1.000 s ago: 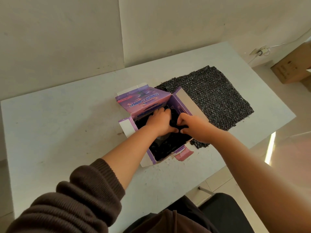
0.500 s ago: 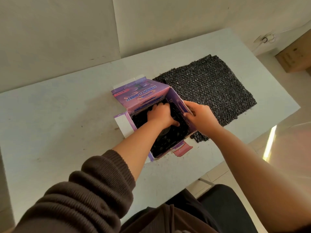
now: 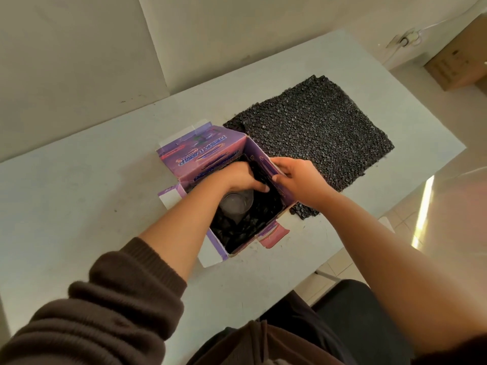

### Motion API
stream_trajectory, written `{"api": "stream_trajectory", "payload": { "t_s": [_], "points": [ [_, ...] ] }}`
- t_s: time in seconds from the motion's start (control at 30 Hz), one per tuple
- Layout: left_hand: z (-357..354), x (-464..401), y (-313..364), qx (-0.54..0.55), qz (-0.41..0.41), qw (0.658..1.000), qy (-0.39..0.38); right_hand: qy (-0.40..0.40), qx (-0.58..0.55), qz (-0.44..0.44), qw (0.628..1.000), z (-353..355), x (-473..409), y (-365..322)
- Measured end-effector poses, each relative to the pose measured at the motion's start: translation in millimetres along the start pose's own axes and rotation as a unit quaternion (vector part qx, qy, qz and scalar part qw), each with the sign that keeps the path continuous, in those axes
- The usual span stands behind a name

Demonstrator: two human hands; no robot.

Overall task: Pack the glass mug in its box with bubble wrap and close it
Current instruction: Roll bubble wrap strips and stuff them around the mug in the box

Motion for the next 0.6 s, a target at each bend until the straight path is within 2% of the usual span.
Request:
{"api": "stream_trajectory", "payload": {
  "t_s": [0.13, 0.33, 0.43, 0.6],
  "points": [
    [5, -1, -5, 0.040, -0.004, 0.998, 0.051, -0.009, -0.017, 0.003, 1.000, -1, -1, 2],
    [-5, -6, -10, 0.021, -0.001, 0.991, 0.135, -0.009, -0.017, -0.001, 1.000, 0, -3, 5],
    [-7, -6, -8, -0.013, 0.015, 0.989, 0.145, -0.013, -0.016, -0.004, 1.000, -1, -4, 4],
    [-9, -11, -3, -0.028, 0.037, 0.992, 0.116, -0.009, -0.016, -0.009, 1.000, -1, -5, 5]
  ]
}}
Point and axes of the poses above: each hand's wrist, its own x-axis away from the middle knuckle, its own z-axis out of the back of the hand, y = z × x, the point moved 3 cm from there along -x, towards the middle knuckle, and after that the axes turned 12 degrees about -z, right-handed, at the moved point
